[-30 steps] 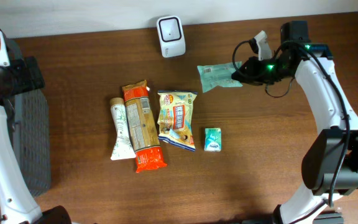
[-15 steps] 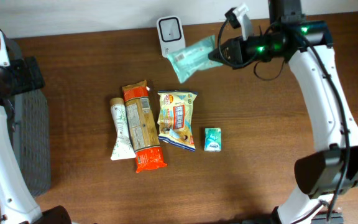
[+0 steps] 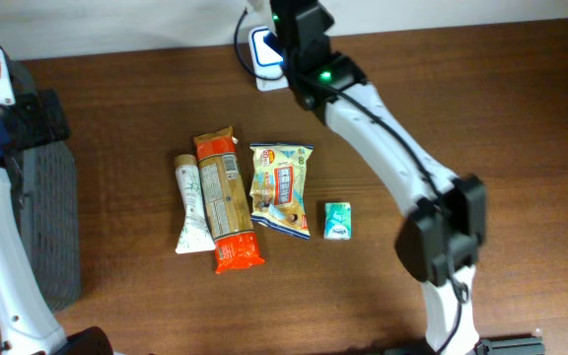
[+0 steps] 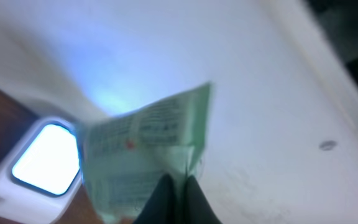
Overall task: Scan the item barcode
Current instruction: 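Carry the wipes pack over the white barcode scanner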
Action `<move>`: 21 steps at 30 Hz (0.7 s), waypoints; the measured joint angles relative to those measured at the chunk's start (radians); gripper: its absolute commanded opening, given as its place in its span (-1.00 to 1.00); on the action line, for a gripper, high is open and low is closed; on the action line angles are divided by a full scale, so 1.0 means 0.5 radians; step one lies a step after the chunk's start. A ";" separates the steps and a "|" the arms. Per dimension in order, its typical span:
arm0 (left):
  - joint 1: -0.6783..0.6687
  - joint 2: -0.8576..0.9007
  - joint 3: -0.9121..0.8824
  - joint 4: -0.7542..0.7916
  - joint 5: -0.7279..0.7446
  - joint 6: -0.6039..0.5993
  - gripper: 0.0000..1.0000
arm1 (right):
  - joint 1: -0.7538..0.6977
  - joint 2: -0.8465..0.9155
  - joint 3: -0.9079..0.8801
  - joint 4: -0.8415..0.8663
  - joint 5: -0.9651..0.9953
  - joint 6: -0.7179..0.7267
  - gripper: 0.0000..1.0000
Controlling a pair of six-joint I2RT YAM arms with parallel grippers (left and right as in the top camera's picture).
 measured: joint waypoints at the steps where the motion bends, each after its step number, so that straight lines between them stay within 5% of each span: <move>1: -0.001 -0.001 0.000 0.008 -0.002 0.000 0.98 | -0.010 0.119 -0.012 0.304 0.053 -0.168 -0.92; 7: -0.001 0.000 0.000 0.002 -0.002 0.000 0.98 | -0.040 0.461 -0.012 0.933 -0.030 -0.624 -0.92; 12: -0.001 0.000 0.000 0.002 -0.002 0.000 0.98 | -0.040 0.479 -0.011 1.035 -0.056 -0.690 -0.92; 15: -0.001 0.000 0.000 0.002 -0.002 0.000 0.98 | -0.047 0.479 -0.011 1.025 0.069 -0.436 -0.92; 17: -0.001 0.000 0.000 0.004 -0.002 0.000 0.98 | -0.092 0.452 -0.001 0.739 0.078 -0.089 -0.65; 20: -0.001 0.000 0.000 0.005 -0.002 0.000 0.98 | -0.272 0.289 0.012 0.045 -0.134 0.433 0.28; 21: -0.001 0.000 0.000 0.002 -0.002 0.000 0.98 | -0.379 0.211 0.011 -0.172 -0.312 0.656 0.73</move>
